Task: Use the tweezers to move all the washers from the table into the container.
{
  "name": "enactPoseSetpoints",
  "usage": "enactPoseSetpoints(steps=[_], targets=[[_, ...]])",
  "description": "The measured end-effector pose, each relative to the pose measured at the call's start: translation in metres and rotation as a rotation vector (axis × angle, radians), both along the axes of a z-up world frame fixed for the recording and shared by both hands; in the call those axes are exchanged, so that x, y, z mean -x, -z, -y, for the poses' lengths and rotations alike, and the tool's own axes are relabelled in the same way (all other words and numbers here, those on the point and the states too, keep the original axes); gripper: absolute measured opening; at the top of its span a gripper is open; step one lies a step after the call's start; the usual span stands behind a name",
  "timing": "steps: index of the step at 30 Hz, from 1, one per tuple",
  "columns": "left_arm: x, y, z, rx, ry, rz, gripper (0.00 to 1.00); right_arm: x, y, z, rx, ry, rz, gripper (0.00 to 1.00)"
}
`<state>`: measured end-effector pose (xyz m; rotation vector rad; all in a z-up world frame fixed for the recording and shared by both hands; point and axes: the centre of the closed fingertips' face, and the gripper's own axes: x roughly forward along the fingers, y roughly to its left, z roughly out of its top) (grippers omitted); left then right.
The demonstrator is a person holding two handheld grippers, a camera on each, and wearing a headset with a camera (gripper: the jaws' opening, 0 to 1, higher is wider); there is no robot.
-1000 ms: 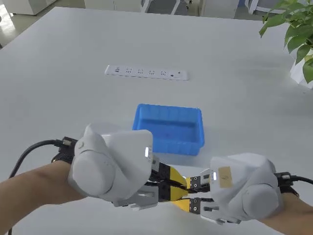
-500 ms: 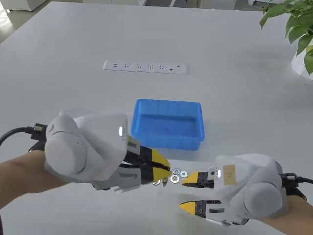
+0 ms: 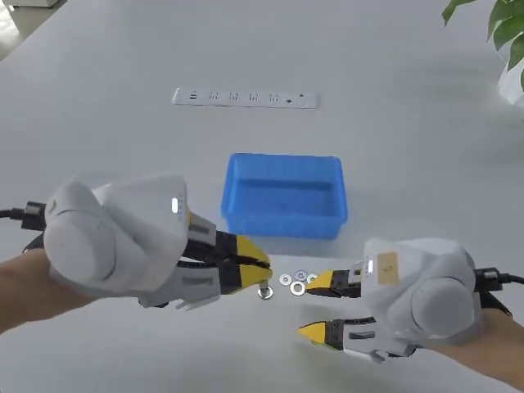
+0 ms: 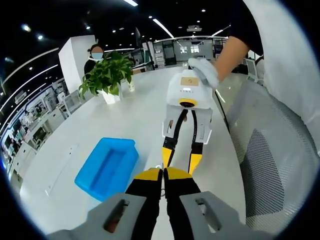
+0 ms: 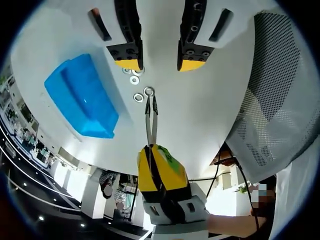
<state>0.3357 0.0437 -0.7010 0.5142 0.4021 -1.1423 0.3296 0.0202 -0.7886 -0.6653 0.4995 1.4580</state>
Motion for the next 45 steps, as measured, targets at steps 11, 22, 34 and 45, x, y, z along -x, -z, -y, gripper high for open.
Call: enactPoseSetpoints(steps=[11, 22, 34, 45], targets=[[-0.001, 0.007, 0.0, -0.001, 0.007, -0.023, 0.05, 0.001, 0.001, 0.0, -0.002, 0.003, -0.011, 0.29], [0.002, 0.007, 0.004, 0.016, 0.054, -0.045, 0.05, -0.004, 0.0, -0.018, -0.015, -0.014, -0.017, 0.29], [0.002, 0.006, 0.001, 0.024, 0.089, -0.09, 0.05, -0.008, 0.0, -0.04, -0.05, -0.029, -0.044, 0.29], [0.001, 0.006, 0.003, 0.041, 0.106, -0.129, 0.05, -0.009, -0.007, -0.059, -0.103, -0.057, -0.073, 0.2]])
